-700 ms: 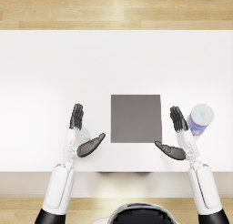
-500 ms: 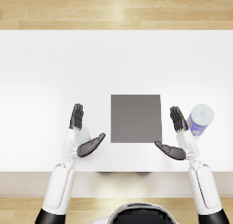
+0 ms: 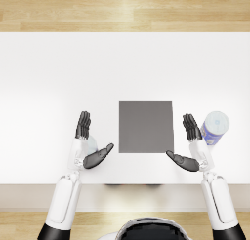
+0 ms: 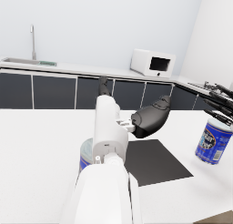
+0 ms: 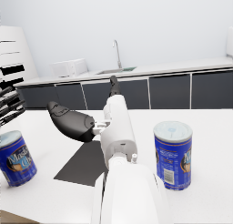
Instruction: Pick up the blue can on the left and place it in the middle, then pick up the blue can on the right and place it on top of the can in the middle
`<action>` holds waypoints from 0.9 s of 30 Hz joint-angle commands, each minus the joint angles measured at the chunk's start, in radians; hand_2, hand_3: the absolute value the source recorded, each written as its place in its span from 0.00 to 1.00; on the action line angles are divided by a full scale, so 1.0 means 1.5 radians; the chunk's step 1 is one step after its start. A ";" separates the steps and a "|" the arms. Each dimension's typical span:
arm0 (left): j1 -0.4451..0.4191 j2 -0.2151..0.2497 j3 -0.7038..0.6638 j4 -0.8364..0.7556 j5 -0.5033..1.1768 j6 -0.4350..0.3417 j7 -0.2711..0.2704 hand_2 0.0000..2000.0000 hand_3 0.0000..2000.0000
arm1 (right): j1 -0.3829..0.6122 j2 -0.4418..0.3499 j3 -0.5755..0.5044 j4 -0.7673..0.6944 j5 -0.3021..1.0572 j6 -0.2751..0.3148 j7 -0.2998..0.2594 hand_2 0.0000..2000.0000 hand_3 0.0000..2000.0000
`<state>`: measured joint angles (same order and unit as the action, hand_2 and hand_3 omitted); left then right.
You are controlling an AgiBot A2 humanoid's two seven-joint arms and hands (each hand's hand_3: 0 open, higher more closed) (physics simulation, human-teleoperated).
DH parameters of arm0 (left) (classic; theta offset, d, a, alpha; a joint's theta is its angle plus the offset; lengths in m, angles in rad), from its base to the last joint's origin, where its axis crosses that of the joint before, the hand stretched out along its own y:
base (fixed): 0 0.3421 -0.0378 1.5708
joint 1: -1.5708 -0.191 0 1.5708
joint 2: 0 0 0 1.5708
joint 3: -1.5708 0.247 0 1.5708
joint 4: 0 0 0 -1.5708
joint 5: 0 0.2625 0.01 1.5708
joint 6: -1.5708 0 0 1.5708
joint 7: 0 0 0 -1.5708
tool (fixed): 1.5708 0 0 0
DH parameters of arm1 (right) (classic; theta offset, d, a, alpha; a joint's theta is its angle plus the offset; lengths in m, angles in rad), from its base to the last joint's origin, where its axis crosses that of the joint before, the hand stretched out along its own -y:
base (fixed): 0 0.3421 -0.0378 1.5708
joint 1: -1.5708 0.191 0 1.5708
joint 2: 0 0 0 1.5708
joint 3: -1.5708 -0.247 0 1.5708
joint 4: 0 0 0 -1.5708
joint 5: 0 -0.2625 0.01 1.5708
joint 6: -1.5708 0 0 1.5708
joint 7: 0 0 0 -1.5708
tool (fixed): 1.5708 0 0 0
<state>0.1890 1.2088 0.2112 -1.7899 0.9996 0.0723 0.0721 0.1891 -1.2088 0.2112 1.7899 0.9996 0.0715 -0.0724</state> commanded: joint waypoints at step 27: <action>-0.117 0.010 -0.115 0.040 0.283 -0.048 -0.048 0.00 0.00 | 0.047 -0.049 -0.211 -0.181 0.283 -0.048 0.048 0.00 0.00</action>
<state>0.0109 1.2257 0.0309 -1.7697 1.4242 0.0000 0.0000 0.2522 -1.2833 -0.1008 1.5705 1.4238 0.0000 0.0000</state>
